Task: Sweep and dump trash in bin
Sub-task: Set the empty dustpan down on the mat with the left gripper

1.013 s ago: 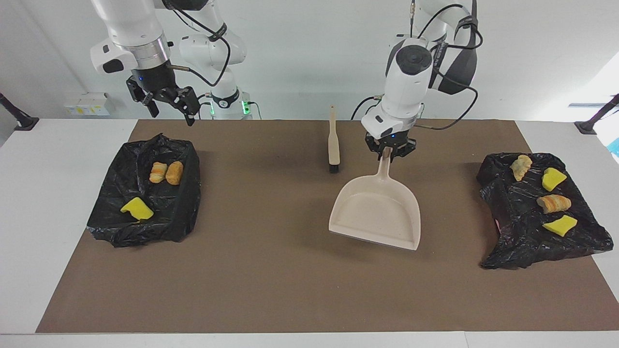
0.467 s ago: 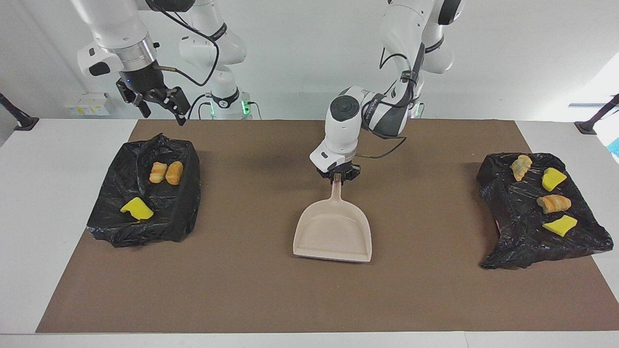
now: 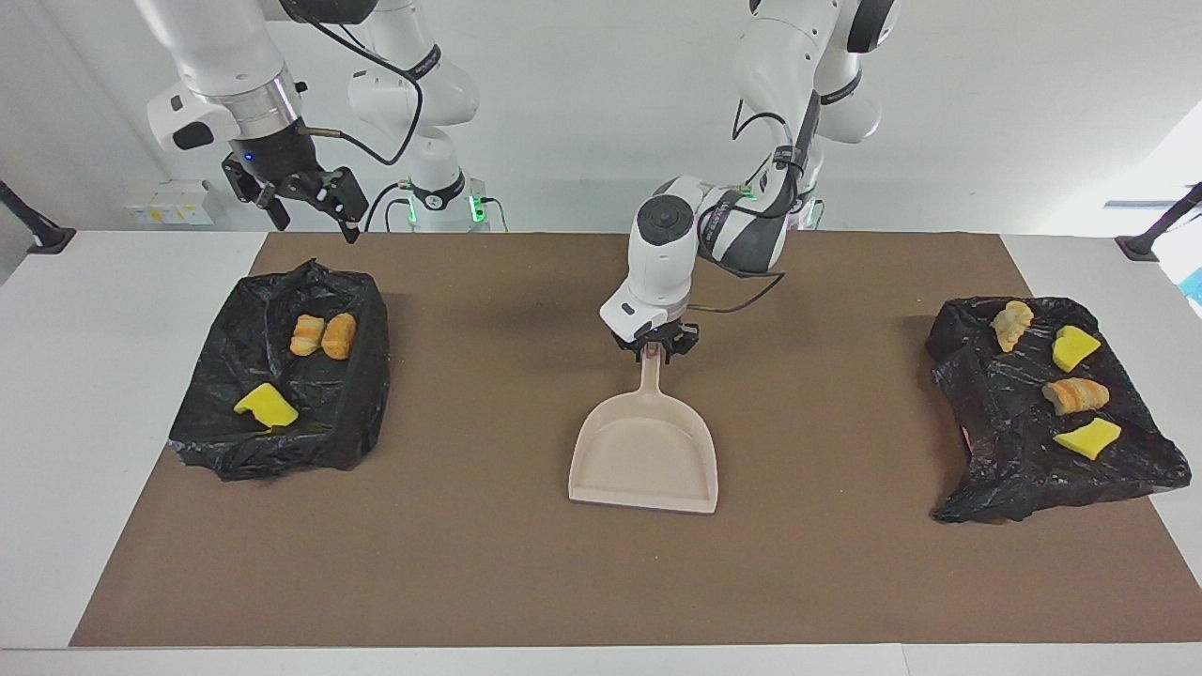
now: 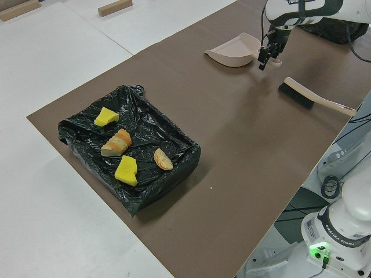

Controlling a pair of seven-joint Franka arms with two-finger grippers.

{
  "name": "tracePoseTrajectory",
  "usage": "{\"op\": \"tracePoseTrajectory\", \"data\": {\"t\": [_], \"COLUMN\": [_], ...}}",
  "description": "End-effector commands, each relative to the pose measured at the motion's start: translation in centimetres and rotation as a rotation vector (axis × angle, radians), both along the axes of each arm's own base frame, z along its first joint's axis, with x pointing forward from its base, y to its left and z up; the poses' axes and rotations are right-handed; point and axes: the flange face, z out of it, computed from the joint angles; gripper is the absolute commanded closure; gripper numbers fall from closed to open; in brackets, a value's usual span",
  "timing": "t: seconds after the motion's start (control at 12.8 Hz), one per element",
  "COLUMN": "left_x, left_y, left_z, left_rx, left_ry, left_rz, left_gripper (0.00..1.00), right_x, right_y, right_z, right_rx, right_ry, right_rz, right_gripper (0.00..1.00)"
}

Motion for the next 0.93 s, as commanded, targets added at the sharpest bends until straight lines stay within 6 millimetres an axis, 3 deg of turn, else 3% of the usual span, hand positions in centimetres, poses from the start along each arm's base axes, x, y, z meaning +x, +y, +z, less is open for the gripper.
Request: {"op": "tracePoseTrajectory", "data": {"t": [0.0, 0.39, 0.62, 0.86], "left_x": [1.7, 5.8, 7.8, 9.5], "left_y": [2.9, 9.2, 14.4, 21.4], "left_z": [2.4, 8.0, 10.6, 13.5], "left_rx": [-0.021, -0.052, -0.063, -0.069], "left_ry": [-0.022, -0.083, -0.110, -0.128], "left_rz": [0.069, 0.174, 0.193, 0.165], "left_gripper": [0.00, 0.00, 0.00, 0.00], "right_x": [-0.2, 0.0, 0.1, 0.0], "right_y": [-0.1, -0.1, -0.2, -0.2], "right_z": [0.5, 0.5, 0.4, 0.4], "right_rx": [0.003, 0.001, 0.005, 0.005], "right_ry": [0.015, 0.008, -0.004, -0.003], "right_rz": [0.040, 0.132, 0.128, 0.128], "right_gripper": [0.00, 0.00, 0.00, 0.00]}}
